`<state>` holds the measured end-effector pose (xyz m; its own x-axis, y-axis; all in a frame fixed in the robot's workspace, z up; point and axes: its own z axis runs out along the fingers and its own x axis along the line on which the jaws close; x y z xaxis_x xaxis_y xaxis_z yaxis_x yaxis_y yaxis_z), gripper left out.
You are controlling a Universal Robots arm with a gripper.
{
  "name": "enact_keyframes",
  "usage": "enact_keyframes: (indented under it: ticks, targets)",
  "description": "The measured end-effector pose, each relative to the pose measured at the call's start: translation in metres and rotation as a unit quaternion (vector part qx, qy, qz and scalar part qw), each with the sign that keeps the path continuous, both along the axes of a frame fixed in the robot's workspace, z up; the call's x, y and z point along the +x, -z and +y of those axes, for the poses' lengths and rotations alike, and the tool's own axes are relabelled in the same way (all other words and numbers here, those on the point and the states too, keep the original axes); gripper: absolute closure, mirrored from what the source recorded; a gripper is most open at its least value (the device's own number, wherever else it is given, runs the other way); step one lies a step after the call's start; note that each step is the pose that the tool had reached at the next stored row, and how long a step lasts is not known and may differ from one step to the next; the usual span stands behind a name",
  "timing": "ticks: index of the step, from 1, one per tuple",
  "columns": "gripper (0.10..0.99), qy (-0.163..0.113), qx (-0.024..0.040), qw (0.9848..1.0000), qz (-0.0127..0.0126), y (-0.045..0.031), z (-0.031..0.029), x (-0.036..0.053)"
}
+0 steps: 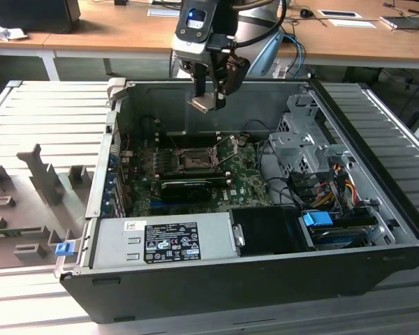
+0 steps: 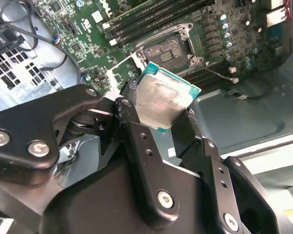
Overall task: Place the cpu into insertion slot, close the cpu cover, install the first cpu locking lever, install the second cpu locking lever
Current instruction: 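Place the cpu into insertion slot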
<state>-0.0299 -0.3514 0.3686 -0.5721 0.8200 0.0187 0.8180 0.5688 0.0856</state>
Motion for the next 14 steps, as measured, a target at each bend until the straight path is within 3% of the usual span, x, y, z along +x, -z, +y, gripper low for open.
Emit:
enact_keyframes:
  ticks: [7, 11, 14]
  targets:
    - [0.561, 0.056, -0.0001, 0.9984, 0.0000, 0.0016, 0.0000, 0.0000]
    - [0.561, 0.095, -0.0001, 0.9955, 0.0000, 0.0020, 0.0000, 0.0000]
    - [0.561, 0.125, -0.0001, 0.9922, 0.0000, 0.0022, 0.0000, 0.0000]
